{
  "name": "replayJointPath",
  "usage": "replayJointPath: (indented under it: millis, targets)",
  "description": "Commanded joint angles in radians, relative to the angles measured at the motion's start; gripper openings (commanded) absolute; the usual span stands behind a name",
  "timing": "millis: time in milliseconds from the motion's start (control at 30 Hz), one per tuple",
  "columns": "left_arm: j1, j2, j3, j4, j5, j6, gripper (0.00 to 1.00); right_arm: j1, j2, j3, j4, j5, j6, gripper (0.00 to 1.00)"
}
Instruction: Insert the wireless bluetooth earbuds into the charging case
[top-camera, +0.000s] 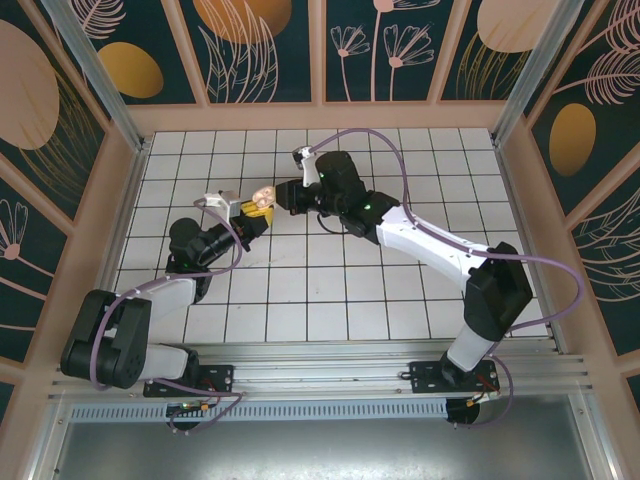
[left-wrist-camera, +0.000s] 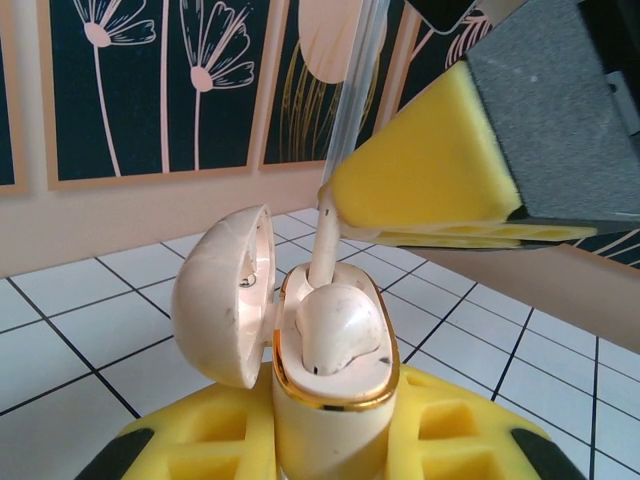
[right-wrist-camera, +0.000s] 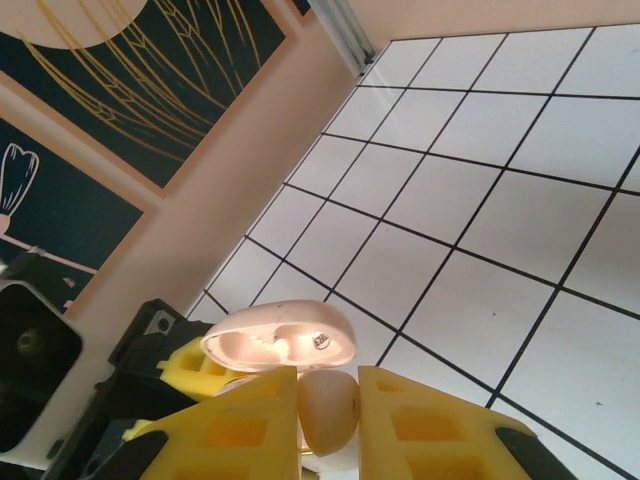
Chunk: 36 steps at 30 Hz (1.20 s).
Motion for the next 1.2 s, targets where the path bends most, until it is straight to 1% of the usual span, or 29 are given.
replayJointPath:
  millis: [0, 267, 367, 433, 633, 767, 933, 1167]
  targets:
    - [0.000, -0.035, 0.036, 0.084, 0.013, 0.007, 0.10, -0.010, -0.006, -0.009, -0.057, 0.062, -0.028, 0.19]
    - [-0.001, -0.058, 0.041, 0.046, 0.010, 0.034, 0.10, -0.003, 0.003, 0.004, -0.040, 0.014, -0.054, 0.19]
    - [0.001, -0.063, 0.044, 0.033, 0.005, 0.045, 0.10, 0.008, 0.001, 0.008, -0.071, 0.012, -0.083, 0.19]
    - [0.001, -0.065, 0.046, 0.030, 0.006, 0.048, 0.10, 0.017, 0.005, 0.017, -0.105, 0.024, -0.105, 0.19]
    - [0.000, -0.073, 0.053, 0.003, 0.006, 0.067, 0.10, 0.058, 0.043, 0.096, -0.256, 0.110, -0.190, 0.19]
    - [0.000, -0.081, 0.057, -0.012, 0.006, 0.080, 0.11, 0.072, 0.074, 0.133, -0.311, 0.130, -0.220, 0.19]
    - [0.000, -0.086, 0.057, -0.027, 0.004, 0.087, 0.11, 0.074, 0.071, 0.133, -0.307, 0.120, -0.215, 0.19]
    - [0.000, -0.080, 0.059, -0.035, 0.002, 0.091, 0.11, 0.060, 0.029, 0.110, -0.229, 0.044, -0.187, 0.27]
